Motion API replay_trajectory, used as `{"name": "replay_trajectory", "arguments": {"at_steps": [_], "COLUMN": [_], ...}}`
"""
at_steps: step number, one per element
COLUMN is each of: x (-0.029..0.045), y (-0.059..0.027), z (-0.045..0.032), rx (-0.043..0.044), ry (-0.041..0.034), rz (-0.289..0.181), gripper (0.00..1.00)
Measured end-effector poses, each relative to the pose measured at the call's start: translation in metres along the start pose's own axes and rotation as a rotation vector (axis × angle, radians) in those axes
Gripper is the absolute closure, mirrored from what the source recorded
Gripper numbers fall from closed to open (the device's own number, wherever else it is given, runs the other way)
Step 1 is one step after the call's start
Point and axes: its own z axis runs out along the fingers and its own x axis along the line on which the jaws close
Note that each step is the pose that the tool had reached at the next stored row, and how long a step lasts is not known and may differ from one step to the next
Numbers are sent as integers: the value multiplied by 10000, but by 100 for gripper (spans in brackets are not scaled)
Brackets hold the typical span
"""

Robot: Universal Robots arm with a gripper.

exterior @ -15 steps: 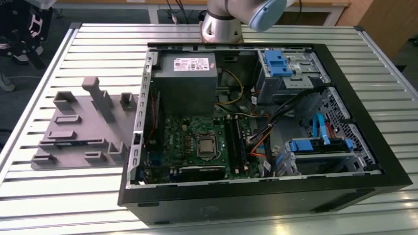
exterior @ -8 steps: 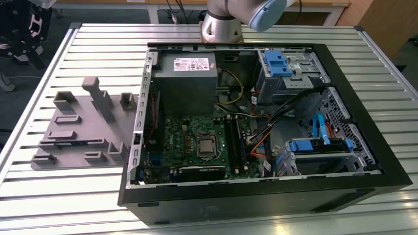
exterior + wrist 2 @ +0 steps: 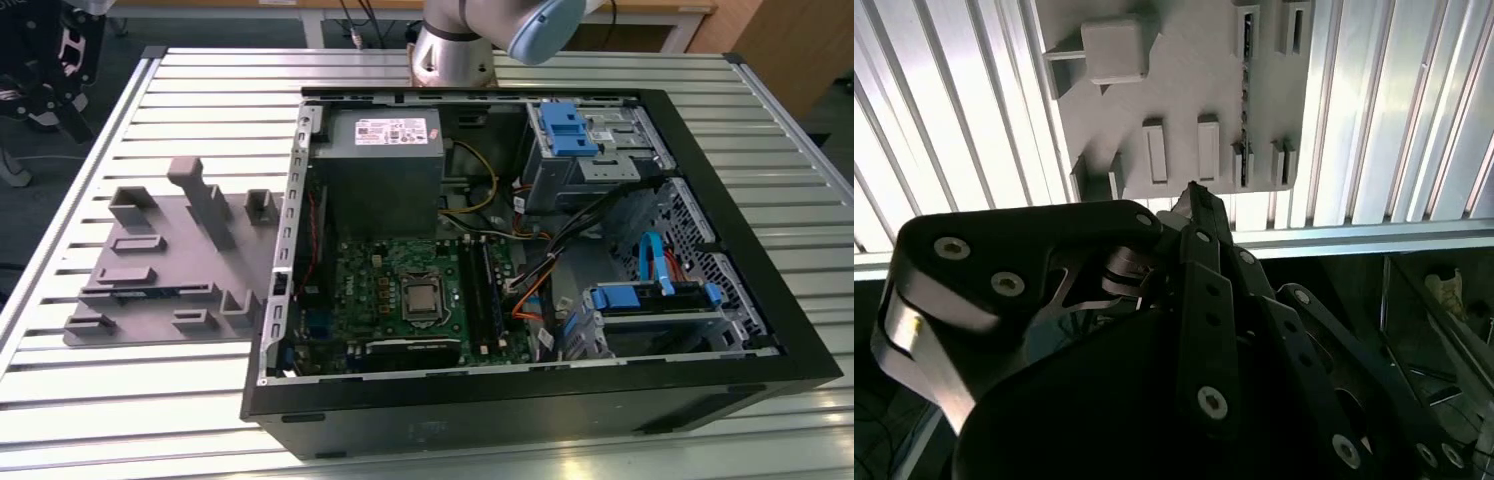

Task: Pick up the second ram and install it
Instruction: 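Pick up the second ram and move it above second insertion slot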

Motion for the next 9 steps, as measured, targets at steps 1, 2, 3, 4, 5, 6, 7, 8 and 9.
{"name": "replay_trajectory", "arguments": {"at_steps": [1, 2, 3, 4, 5, 6, 7, 8, 9], "x": [0, 0, 0, 0, 0, 0, 0, 0, 0], "y": [0, 0, 0, 0, 0, 0, 0, 0, 0], "z": [0, 0, 0, 0, 0, 0, 0, 0, 0], "rx": [1, 1, 1, 1, 2, 2, 3, 3, 3], "ry": [2, 4, 5, 6, 9, 10, 11, 14, 14], "rz": [-41, -82, -121, -163, -201, -239, -276, -313, -350], "gripper": [89, 89, 89, 89, 89, 89, 89, 89, 89]}}
